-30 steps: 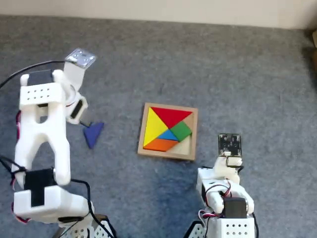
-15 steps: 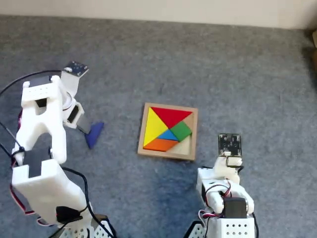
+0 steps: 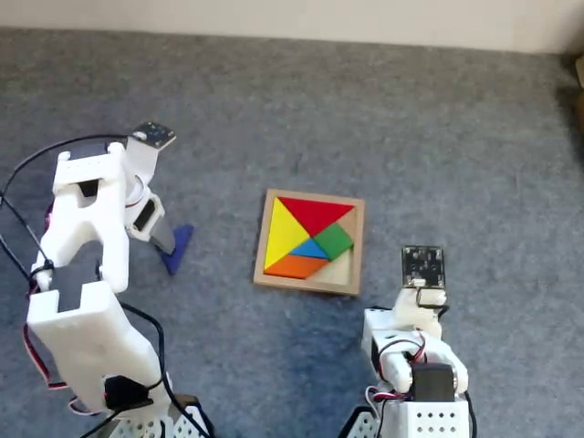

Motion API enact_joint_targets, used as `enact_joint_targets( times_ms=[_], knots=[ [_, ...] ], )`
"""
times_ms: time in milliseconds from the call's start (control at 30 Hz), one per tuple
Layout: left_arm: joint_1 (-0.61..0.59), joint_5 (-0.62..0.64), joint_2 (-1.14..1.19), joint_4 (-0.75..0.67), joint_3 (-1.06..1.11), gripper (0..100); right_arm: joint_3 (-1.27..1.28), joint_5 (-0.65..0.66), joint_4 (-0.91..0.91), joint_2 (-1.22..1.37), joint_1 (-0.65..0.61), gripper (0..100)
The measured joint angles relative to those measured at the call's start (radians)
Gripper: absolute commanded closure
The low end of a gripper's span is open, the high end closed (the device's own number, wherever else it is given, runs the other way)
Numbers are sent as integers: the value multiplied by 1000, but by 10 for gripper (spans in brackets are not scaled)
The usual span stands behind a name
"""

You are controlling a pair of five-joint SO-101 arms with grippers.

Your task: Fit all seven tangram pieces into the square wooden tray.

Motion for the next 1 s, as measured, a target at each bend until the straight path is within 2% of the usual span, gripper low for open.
enact_joint_targets(
  times_ms=[233, 567, 1000],
  knots=[
    [60, -2, 12, 3, 0, 769, 0, 0, 0, 0, 0, 994],
    [183, 81, 37, 66, 6, 770, 0, 0, 0, 0, 0, 994],
    [253, 198, 38, 77, 6, 861, 0, 0, 0, 0, 0, 994]
  ],
)
